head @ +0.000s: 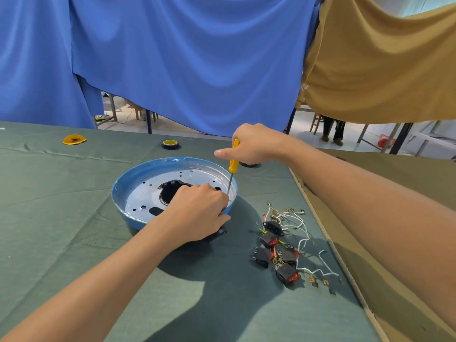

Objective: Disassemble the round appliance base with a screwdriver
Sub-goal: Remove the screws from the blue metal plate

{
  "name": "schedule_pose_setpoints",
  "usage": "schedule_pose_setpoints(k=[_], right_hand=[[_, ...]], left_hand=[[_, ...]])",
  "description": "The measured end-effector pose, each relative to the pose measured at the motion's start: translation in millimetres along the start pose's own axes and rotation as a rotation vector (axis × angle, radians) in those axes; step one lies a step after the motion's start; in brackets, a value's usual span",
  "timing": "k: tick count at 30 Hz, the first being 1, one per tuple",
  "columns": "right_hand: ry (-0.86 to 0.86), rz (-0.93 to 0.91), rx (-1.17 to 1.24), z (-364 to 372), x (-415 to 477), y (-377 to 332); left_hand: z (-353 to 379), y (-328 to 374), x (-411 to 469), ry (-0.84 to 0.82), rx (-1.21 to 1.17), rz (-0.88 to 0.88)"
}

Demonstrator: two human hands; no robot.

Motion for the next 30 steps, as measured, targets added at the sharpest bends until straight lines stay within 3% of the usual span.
schedule_pose_setpoints(k=[7, 15, 20, 24, 30], right_hand=[[0.018, -0.034, 0.123, -4.3, -4.3, -5.7], [-0.174, -0.070, 0.118, 4.7, -12.9, -14.5], [-0.040, -0.056, 0.029, 2.5, -10.6, -13.3], [-0.016, -0.073, 0.005, 1.4, -8.8, -11.3], [-0.110, -0.126, 0.019, 1.7, -11.5, -5.2]], left_hand=[[-9.0, 5.0, -8.1, 0.108, 0.060, 0.037], [-8.3, 10.4, -16.2, 0.123, 0.091, 0.061], [-5.3, 9.3, -15.5, 0.050, 0.021, 0.051], [7.0, -21.3, -2.8, -0.221, -0.277, -0.092], [14.8, -40.9, 31.0, -0.201, -0.396, -0.046]])
Point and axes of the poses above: each hand's wrist, its own x-axis towards the middle knuckle, its own z-axis out of the palm, y = z × x, the point moved 8 cm from there along x, towards the middle knuckle, and after that the axes turned 6 degrees about x, right-handed, at the moved point
